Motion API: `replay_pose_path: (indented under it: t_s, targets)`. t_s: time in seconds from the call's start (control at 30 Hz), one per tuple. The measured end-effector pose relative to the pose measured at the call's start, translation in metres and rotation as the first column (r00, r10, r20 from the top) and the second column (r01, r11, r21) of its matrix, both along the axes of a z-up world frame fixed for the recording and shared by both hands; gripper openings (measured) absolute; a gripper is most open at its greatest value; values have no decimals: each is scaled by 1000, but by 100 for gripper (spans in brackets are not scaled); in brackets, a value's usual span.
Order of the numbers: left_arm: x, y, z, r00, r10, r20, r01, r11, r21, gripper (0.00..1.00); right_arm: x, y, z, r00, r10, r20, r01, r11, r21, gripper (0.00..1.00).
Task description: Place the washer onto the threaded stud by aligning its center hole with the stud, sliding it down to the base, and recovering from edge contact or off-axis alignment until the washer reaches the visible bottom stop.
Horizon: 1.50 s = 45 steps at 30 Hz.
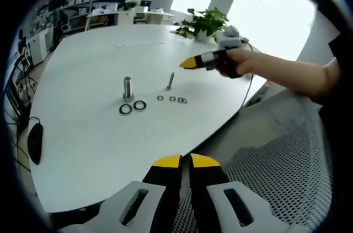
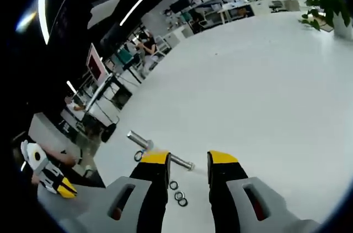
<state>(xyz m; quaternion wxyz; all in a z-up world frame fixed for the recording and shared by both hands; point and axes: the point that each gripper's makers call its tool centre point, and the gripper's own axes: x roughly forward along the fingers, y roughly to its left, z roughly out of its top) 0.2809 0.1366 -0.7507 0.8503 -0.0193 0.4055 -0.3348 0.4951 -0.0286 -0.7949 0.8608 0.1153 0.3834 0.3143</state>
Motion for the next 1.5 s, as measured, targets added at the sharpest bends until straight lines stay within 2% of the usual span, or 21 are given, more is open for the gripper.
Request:
replay_pose_path:
  t_s: [0.17, 0.47, 0.67, 0.8, 0.87, 0.93, 1.13, 1.33, 1.5]
  targets:
    - [0, 0, 0, 1000, 0, -3, 0, 1000, 1, 2, -4, 13, 2, 998, 56, 24, -56, 998, -13, 29]
    - [0, 0, -1, 1000, -3, -6, 3, 1000, 4, 2, -5, 12, 4, 998, 60, 28, -60, 998, -11, 29]
    - [0, -1, -1, 1000, -2, -2, 2, 1000, 0, 2, -5, 13, 5, 995, 92, 47, -90, 995, -43, 29]
    - [0, -1, 0, 1000, -1, -2, 1, 1000, 0, 2, -6, 18, 22, 989, 115, 90, -113, 993, -32, 28]
    - [0, -1, -1, 1000, -3, -5, 3, 1000, 3, 2, -8, 26, 43, 985, 114, 132, -120, 992, 38, 29]
    - [0, -1, -1, 1000, -3, -7, 3, 1000, 4, 2, -14, 28, 55, 980, 117, 163, -128, 990, 59, 29]
    - [1, -1, 0, 1000, -3, 0, 3, 1000, -1, 2, -19, 19, 57, 972, 152, 178, -152, 988, -13, 29]
    - [0, -1, -3, 1000, -8, -14, 9, 1000, 11, 2, -30, 18, 63, 966, 177, 186, -176, 984, -23, 29]
    - [0, -1, -2, 1000, -7, -12, 7, 1000, 10, 2, -34, 15, 59, 962, 208, 180, -200, 978, -60, 29]
